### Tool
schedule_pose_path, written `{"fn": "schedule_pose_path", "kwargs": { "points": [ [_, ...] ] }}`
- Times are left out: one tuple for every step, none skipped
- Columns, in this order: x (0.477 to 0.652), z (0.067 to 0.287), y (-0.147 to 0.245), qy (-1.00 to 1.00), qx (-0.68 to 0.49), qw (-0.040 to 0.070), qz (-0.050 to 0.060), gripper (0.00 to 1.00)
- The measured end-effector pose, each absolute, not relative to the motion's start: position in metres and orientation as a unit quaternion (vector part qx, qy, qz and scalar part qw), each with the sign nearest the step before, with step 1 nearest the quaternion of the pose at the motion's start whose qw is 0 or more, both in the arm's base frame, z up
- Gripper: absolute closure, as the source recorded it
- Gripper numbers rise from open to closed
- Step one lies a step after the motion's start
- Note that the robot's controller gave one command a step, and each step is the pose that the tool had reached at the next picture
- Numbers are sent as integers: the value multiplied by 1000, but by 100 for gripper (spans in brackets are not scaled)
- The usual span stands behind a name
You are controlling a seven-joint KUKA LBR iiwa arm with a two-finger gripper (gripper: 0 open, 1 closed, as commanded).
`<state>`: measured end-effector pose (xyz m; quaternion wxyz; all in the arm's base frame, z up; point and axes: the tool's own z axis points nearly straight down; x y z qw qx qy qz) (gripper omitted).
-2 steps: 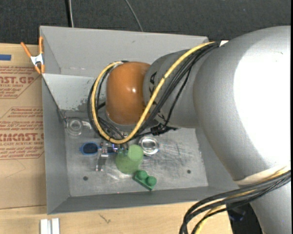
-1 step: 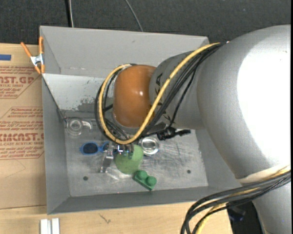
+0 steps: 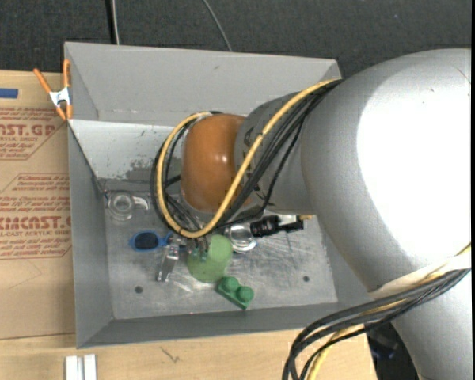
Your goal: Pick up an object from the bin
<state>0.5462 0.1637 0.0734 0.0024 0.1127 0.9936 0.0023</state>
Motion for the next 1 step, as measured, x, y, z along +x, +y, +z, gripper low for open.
{"fn": "schedule_pose_path", "kwargs": {
  "points": [
    [547, 76, 165, 994, 112, 1, 2, 0]
  ]
}}
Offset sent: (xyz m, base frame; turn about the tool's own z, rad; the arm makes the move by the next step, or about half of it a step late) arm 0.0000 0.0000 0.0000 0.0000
